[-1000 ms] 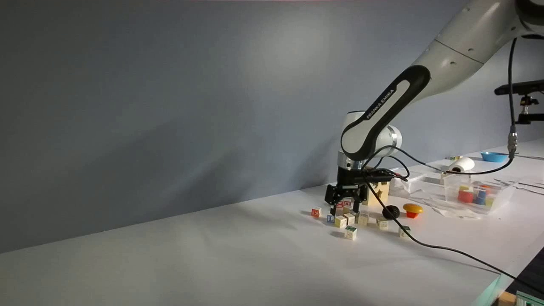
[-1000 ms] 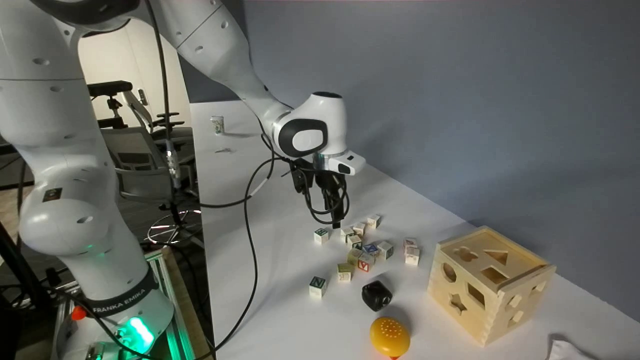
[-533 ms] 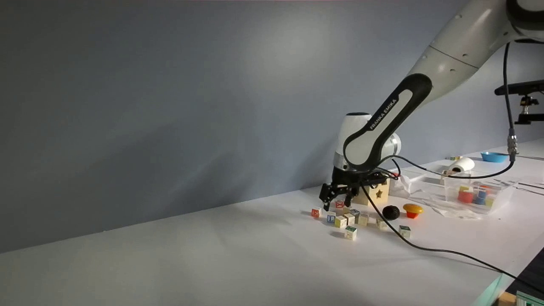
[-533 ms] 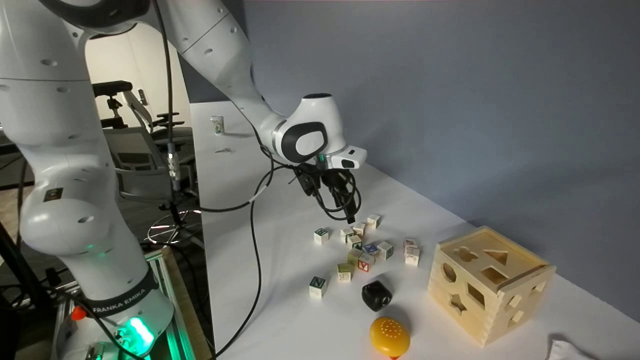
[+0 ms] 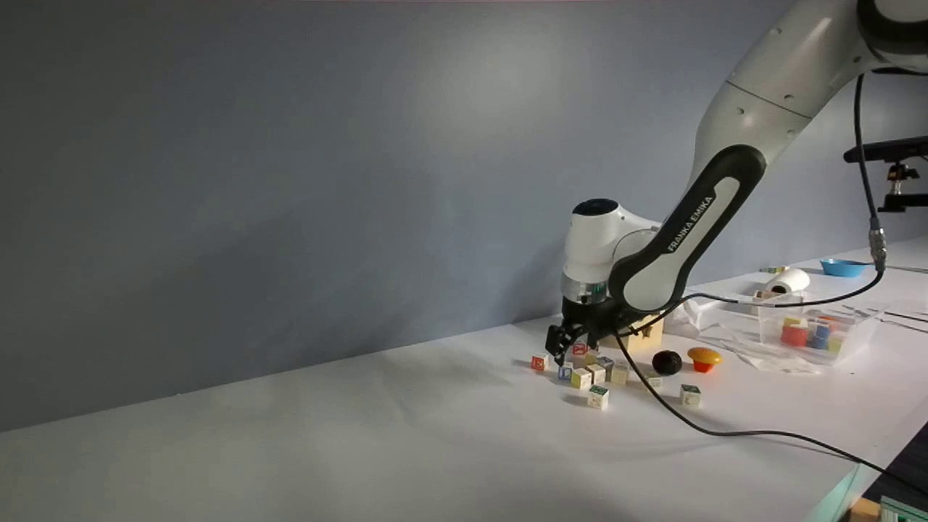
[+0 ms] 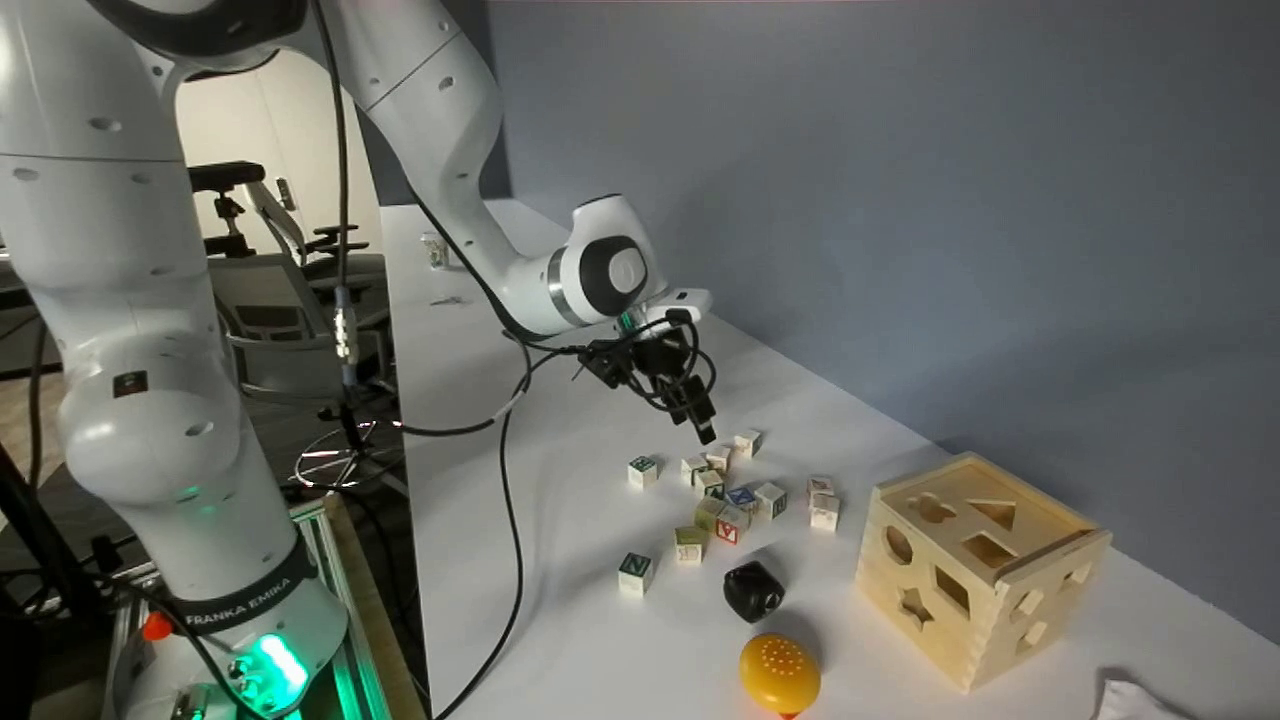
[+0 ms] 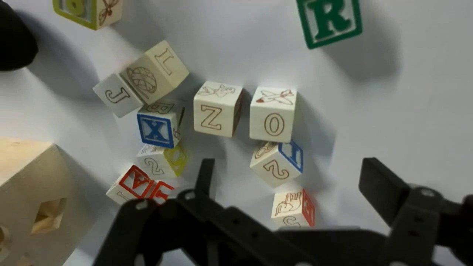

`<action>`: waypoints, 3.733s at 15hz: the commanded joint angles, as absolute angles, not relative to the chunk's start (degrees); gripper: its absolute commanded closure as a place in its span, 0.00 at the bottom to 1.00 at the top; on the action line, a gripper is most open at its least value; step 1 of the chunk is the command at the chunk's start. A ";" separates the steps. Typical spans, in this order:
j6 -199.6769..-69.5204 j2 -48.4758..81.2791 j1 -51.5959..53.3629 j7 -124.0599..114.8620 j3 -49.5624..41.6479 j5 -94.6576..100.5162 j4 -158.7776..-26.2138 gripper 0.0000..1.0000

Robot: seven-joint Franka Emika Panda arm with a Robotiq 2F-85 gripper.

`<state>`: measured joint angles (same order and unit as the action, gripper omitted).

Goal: Turn the cube on the far left upside down then push it to the right.

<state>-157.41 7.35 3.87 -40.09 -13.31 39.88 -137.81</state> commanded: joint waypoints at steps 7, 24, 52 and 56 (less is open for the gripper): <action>-149.55 7.69 3.41 -42.85 -7.79 41.37 -137.73 0.00; -131.82 19.31 5.88 -48.00 -5.53 44.58 -123.33 0.00; -129.14 23.02 5.65 -47.77 -6.72 43.09 -121.45 0.35; -129.66 22.12 5.82 -47.89 -6.58 43.36 -121.97 0.72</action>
